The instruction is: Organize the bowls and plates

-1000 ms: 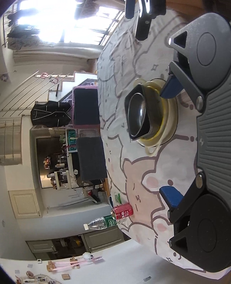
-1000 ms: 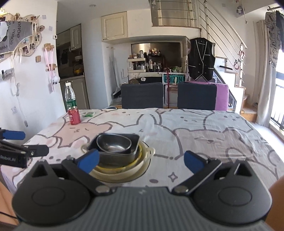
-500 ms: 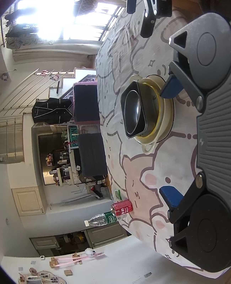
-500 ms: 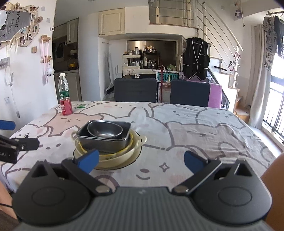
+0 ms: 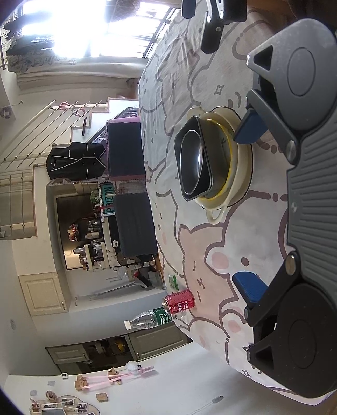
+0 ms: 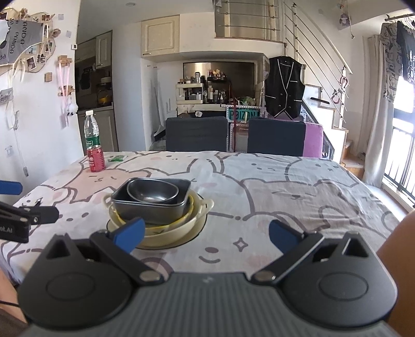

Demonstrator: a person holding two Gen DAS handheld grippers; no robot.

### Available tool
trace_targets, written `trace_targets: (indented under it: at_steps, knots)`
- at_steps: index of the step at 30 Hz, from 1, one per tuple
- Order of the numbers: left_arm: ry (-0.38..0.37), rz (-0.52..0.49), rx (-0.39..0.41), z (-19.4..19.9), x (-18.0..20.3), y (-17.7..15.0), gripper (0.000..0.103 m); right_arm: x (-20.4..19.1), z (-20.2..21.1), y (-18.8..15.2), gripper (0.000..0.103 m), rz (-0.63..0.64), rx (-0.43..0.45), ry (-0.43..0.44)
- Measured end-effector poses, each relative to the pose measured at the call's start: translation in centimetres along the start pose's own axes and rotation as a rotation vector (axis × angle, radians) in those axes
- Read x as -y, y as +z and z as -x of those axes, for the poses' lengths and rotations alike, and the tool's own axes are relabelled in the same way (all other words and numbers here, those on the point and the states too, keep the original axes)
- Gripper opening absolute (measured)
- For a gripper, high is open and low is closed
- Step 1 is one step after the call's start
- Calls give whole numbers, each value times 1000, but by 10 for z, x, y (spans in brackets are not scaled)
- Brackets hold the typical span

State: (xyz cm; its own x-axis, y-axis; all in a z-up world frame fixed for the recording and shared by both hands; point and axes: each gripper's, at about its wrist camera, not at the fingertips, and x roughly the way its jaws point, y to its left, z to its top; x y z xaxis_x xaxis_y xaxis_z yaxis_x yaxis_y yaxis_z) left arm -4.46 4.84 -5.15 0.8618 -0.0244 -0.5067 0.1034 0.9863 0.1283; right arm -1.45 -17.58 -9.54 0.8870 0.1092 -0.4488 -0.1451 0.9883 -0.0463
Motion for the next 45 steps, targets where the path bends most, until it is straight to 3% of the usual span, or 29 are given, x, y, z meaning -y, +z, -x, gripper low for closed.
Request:
trace_targets:
  at_steps: [45]
  knots:
    - [-2, 9, 9, 6, -2, 0, 103, -3, 4, -4, 103, 16, 23, 2]
